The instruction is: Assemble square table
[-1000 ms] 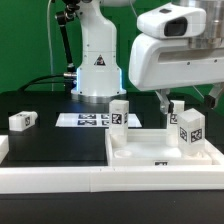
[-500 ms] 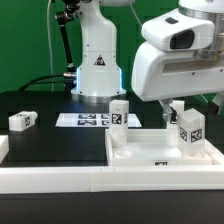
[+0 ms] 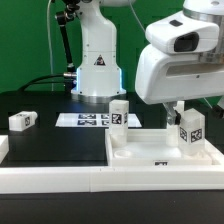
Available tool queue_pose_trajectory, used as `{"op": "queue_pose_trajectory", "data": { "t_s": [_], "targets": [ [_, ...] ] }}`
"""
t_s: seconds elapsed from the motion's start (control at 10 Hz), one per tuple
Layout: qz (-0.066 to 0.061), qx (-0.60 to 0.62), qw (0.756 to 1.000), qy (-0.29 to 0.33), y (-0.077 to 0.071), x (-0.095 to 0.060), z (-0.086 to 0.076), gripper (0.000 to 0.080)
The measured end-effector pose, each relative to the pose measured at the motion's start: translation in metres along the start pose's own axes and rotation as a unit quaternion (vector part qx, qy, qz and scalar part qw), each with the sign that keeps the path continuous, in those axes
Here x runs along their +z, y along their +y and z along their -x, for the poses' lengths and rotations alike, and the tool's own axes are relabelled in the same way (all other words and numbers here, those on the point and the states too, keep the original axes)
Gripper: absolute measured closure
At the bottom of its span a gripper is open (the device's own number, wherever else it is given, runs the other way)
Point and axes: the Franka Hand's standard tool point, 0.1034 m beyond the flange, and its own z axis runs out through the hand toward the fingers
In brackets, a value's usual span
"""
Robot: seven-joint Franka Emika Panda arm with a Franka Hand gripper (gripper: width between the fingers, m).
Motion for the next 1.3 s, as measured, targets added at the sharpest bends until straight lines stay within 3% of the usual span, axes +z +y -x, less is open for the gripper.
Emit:
{"op": "queue_pose_trajectory", "data": {
  "t_s": [0.2,0.3,0.4,0.8,1.3],
  "targets": [
    [0.001,0.001,1.000,0.009,0.001,0.000,-0.002,0.0410],
    [0.001,0.001,1.000,0.009,0.002,0.001,-0.002,0.0410],
    [0.001,0.001,1.000,0.010,0.002,0.000,-0.002,0.0507],
    [0.002,0.017,1.000,0.014,0.002,0.000,-0.002,0.0507],
    [-0.006,0.253,0.965,0.070,-0.008,0.006,0.012,0.0507]
  ]
}}
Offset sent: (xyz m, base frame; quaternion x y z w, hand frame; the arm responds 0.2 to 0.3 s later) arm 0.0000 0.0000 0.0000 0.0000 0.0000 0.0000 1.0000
